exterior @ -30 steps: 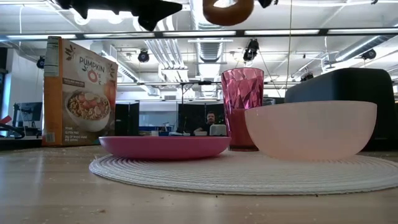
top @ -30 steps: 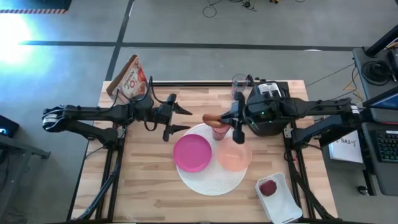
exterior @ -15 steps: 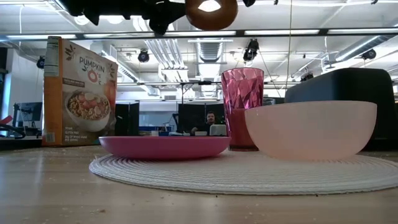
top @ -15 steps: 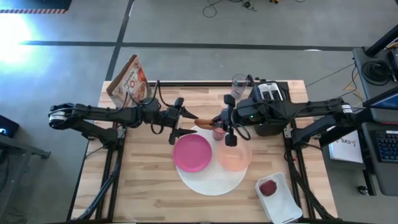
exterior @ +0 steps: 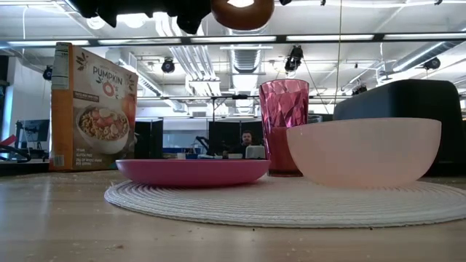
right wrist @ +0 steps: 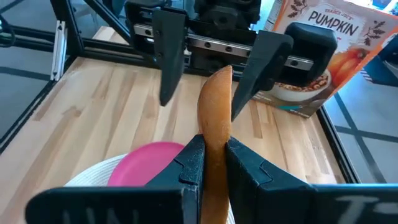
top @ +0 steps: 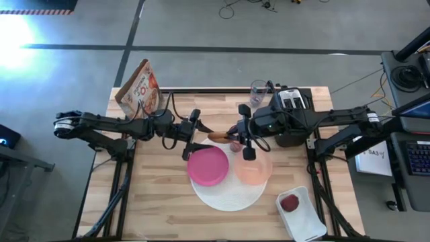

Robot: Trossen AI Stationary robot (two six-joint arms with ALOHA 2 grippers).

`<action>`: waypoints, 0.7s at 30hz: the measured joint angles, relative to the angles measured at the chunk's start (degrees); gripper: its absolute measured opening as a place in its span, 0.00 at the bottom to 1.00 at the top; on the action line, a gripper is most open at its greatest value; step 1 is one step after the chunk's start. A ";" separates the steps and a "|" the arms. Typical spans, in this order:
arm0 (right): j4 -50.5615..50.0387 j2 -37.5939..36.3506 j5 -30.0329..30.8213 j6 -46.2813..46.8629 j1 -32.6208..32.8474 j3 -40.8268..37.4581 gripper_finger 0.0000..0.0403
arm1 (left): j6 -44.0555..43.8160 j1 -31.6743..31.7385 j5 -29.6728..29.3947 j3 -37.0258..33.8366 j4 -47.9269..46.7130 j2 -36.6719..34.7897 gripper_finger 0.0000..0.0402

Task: Arrange a breakfast setting
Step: Put the toasted bread on the pink plate

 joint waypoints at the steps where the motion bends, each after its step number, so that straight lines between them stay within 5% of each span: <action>1: 0.04 0.00 0.00 0.11 0.00 0.02 0.09 | -0.23 0.00 0.00 0.00 0.00 -0.02 0.54; 15: -8.51 -0.83 0.22 7.01 -0.02 0.90 0.09 | 0.11 0.09 -3.83 0.00 0.11 -0.06 0.54; 21: -25.81 -0.83 13.29 16.45 -0.15 3.82 0.09 | 1.30 0.09 -4.19 0.00 0.30 -0.08 0.55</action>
